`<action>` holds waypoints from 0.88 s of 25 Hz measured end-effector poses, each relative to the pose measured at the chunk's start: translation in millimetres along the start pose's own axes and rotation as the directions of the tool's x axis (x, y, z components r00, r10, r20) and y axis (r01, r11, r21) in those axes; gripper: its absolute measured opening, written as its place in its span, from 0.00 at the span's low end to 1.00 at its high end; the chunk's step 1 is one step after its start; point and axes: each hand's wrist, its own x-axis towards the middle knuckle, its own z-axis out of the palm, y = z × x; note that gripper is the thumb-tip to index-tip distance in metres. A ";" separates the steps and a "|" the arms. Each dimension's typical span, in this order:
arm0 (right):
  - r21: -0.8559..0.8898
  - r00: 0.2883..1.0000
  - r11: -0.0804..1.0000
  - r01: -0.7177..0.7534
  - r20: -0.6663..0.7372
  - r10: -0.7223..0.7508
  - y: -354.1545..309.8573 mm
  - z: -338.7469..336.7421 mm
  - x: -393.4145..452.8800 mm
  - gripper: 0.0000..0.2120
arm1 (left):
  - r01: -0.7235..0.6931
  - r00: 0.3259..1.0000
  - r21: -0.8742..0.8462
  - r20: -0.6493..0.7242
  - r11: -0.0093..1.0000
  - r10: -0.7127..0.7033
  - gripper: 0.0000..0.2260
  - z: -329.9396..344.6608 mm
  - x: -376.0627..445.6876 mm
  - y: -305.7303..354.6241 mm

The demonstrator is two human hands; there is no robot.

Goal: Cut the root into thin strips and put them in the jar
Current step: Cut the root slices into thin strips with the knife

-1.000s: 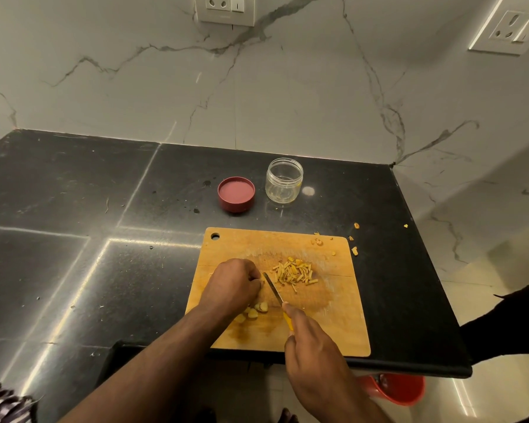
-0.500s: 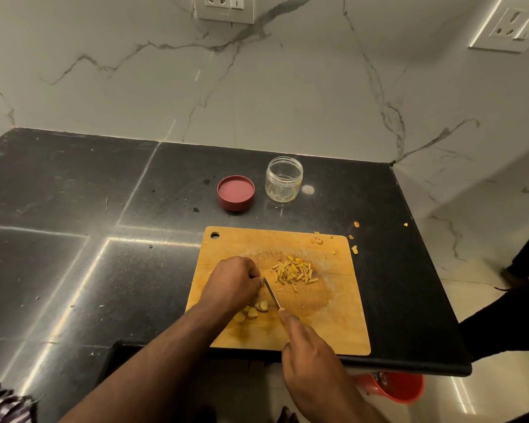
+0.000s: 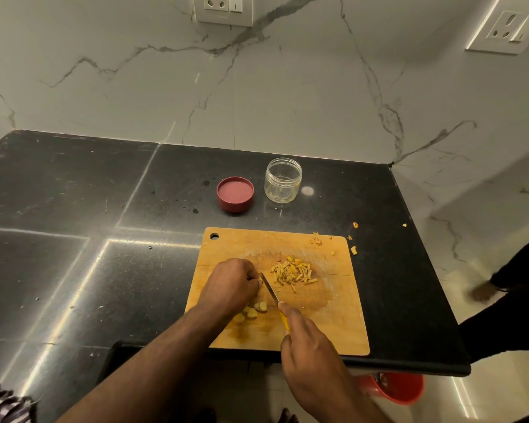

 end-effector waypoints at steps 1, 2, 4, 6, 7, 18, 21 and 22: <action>-0.002 1.000 1.000 0.006 0.007 -0.006 -0.6 0.1 1.2 0.23 | -0.001 1.000 0.000 0.001 1.000 0.001 0.05 0.4 0.6 -0.4; -0.003 1.000 1.000 0.010 0.015 -0.010 -0.9 0.3 2.6 0.23 | 0.000 1.000 -0.001 0.004 1.000 0.000 0.05 0.6 1.1 -0.5; -0.003 0.999 1.000 0.007 0.032 -0.007 -0.9 0.1 7.1 0.23 | 0.004 1.000 -0.004 0.009 1.000 -0.004 0.05 0.3 1.8 -0.6; -0.011 0.999 1.000 -0.002 0.044 0.002 0.1 0.2 11.4 0.24 | 0.009 1.000 -0.009 0.008 1.000 -0.009 0.05 0.6 2.8 -0.5; -0.016 0.999 1.000 -0.003 0.047 0.004 0.3 0.6 11.5 0.24 | 0.012 1.000 -0.011 0.006 1.000 -0.012 0.05 0.7 2.8 -0.4; 0.024 0.999 1.000 -0.018 -0.028 0.019 6.5 -4.2 -5.2 0.24 | 0.000 0.999 -0.002 0.032 1.000 0.000 0.03 -1.5 1.5 -1.9; 0.025 1.000 1.000 0.000 -0.010 0.000 1.5 -0.6 -0.9 0.24 | 0.007 1.000 0.000 0.021 1.000 -0.007 0.05 -1.4 0.8 -0.9; 0.022 1.000 1.000 0.005 -0.002 -0.005 -0.1 0.5 0.7 0.24 | 0.012 1.000 0.000 0.018 1.000 -0.012 0.05 -1.3 0.5 -0.8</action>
